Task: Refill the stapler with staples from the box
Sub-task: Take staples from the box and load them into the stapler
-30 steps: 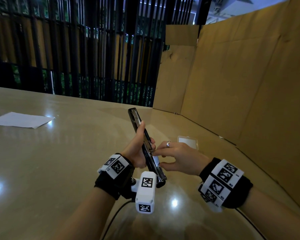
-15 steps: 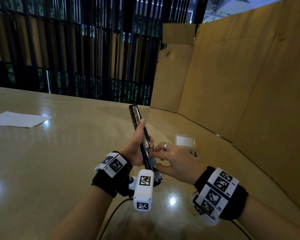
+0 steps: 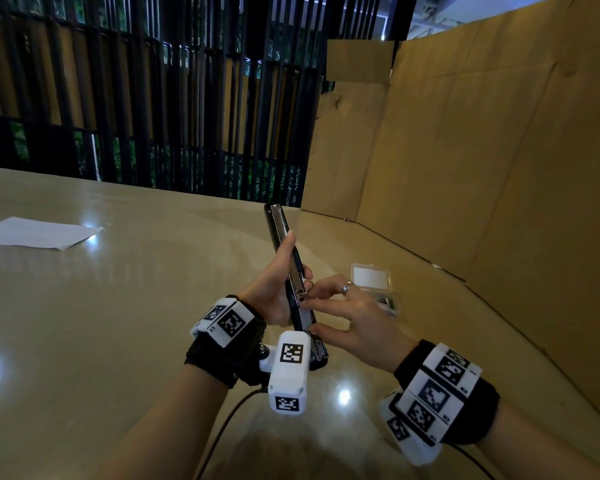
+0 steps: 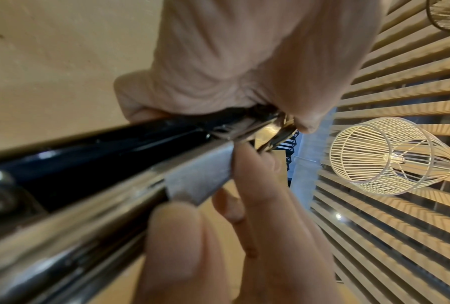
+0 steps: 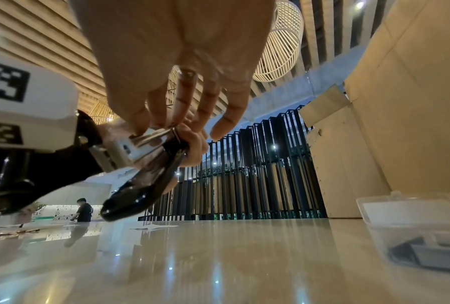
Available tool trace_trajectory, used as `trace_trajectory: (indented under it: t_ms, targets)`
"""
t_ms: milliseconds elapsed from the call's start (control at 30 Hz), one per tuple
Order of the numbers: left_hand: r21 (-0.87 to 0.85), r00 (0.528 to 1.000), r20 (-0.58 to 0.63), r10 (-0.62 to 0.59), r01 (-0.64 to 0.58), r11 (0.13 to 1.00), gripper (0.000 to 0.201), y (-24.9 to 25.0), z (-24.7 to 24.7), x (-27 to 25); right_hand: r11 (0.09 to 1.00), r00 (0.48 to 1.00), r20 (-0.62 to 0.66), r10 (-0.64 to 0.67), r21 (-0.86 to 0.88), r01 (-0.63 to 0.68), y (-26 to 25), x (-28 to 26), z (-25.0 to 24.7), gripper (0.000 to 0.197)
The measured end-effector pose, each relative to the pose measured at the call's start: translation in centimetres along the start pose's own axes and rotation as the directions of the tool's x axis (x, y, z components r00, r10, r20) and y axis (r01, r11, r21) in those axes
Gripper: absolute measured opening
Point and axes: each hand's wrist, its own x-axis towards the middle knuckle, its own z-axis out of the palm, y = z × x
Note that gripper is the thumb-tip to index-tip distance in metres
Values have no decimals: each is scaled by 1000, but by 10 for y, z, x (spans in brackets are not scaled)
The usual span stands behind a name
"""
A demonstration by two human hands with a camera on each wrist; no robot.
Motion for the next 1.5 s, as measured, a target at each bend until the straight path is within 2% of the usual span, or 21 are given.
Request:
trace_trajectory:
  t_ms: [300, 467, 600, 867, 1233, 1367, 1500]
  targets:
    - [52, 1000, 11, -20, 20, 998, 72, 1, -1, -2, 996, 999, 7, 40, 77, -40, 2, -3, 4, 39]
    - [72, 1000, 23, -18, 17, 997, 72, -1, -2, 0, 1000, 1000, -17, 15, 24, -14, 4, -5, 11, 36]
    - [77, 999, 51, -12, 8, 997, 73, -2, -3, -1, 1000, 998, -62, 1, 21, 0, 3, -6, 13, 36]
    - [37, 999, 49, 24, -26, 999, 74, -3, -1, 0, 999, 997, -72, 5, 45, -2, 7, -8, 9, 37]
    - [52, 1000, 15, 5, -6, 999, 72, -3, 5, -1, 997, 998, 34, -60, -54, 62, 13, -10, -3, 37]
    - [60, 999, 37, -4, 2, 998, 72, -4, 5, -1, 987, 993, 30, -117, -105, 120, 13, -11, -3, 35]
    - [80, 999, 52, -2, -2, 997, 72, -6, 4, -1, 984, 993, 12, -121, -128, 121, 11, -11, -4, 33]
